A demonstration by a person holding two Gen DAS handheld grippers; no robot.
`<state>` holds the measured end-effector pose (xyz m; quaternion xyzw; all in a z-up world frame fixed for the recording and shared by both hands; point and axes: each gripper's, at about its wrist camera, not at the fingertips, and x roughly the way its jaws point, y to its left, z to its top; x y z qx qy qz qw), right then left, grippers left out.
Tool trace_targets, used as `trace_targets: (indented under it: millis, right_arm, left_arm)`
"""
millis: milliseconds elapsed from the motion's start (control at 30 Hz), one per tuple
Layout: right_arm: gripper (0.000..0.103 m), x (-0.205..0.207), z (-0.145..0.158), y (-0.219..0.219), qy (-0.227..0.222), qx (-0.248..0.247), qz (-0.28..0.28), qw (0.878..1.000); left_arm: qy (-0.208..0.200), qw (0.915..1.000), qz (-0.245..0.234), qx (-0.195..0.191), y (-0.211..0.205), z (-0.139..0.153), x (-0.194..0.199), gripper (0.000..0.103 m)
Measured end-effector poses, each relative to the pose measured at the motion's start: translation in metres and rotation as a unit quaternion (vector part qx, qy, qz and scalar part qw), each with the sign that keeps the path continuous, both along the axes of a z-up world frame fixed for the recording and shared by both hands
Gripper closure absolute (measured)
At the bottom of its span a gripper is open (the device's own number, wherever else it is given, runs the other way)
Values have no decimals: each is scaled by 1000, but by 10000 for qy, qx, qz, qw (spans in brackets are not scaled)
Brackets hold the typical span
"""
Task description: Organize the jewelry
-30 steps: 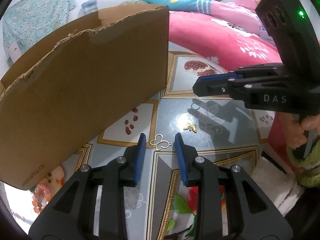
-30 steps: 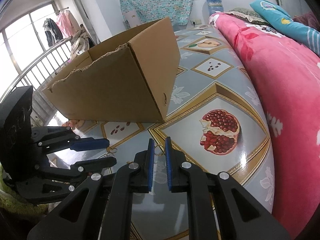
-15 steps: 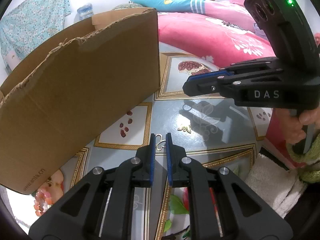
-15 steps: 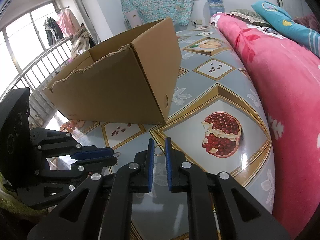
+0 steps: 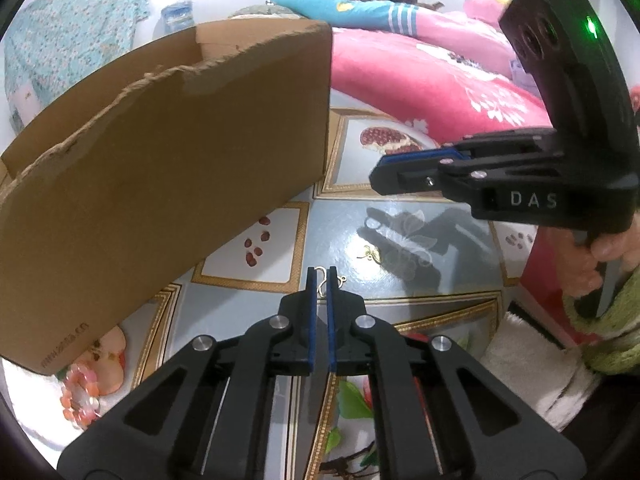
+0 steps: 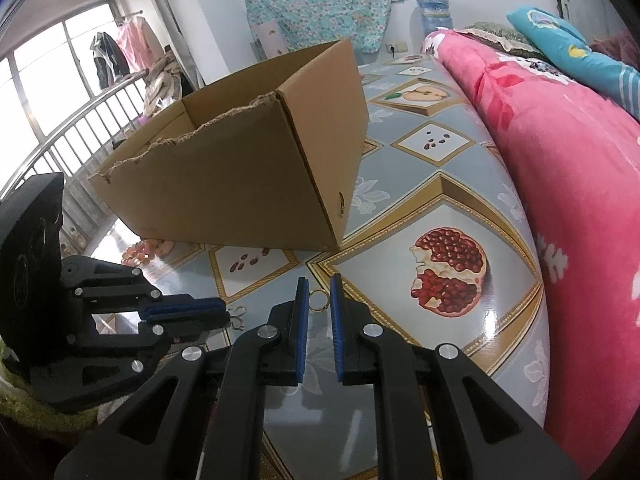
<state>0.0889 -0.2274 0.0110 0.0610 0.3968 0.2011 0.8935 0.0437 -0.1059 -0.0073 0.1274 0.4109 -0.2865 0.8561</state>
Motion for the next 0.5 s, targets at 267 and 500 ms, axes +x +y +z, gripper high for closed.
trace_targets:
  millis: [267,500]
  right_arm:
    - [92,-6,7,-5,-50,-59,-103,9999]
    - [92,-13,12,-6,-73,-54,-172,9998]
  left_arm:
    - [-111,9991,-141,-374,-7,9,-8,77]
    - [-295,9985,-454,-84,-24,2,-14,76]
